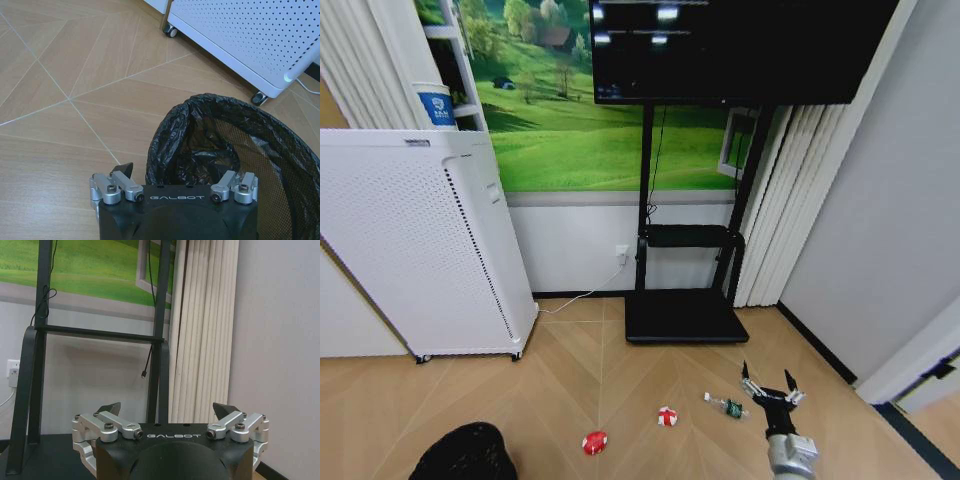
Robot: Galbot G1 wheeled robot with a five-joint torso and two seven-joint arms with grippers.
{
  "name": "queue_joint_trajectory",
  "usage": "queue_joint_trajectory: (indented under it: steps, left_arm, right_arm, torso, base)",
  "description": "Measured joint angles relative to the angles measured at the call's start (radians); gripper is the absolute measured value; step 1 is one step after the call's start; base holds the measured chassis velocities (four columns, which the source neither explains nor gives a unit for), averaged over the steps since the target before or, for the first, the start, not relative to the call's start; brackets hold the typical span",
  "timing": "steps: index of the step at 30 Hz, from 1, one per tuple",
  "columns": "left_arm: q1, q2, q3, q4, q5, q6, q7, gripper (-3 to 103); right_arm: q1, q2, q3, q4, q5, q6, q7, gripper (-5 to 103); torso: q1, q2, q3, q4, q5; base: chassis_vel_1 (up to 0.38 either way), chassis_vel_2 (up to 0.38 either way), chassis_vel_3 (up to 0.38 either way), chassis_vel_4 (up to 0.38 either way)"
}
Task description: Pick up the trash bin and place the garbage on the floor into it.
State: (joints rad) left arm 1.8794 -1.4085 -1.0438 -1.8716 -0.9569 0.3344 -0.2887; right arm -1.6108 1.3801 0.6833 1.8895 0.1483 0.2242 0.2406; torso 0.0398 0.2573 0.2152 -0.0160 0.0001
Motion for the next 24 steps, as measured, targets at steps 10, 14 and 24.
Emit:
queue_joint_trajectory:
  steps: [10,14,24]
  left_arm:
    - [-0.002,0.001,0.001,0.003,0.000,0.001,0.000,85]
    - [-0.003,0.001,0.001,0.004,0.000,0.001,0.000,85]
    - [-0.003,0.001,0.001,0.005,0.000,0.001,0.000,85]
  right_arm:
    - [-0.001,0.000,0.000,0.000,0.001,0.000,0.001,100]
    - [-0.001,0.000,0.000,-0.001,0.001,0.000,0.001,100]
    - [-0.001,0.000,0.000,-0.001,0.001,0.001,0.001,100]
  torso:
    - [0.000,0.000,0.000,0.0000,-0.0001]
    - [0.000,0.000,0.000,0.0000,-0.0001]
    - [0.000,0.000,0.000,0.0000,-0.0001]
  base:
    - [0.000,0.000,0.000,0.000]
    - [0.000,0.000,0.000,0.000]
    - [0.000,0.000,0.000,0.000]
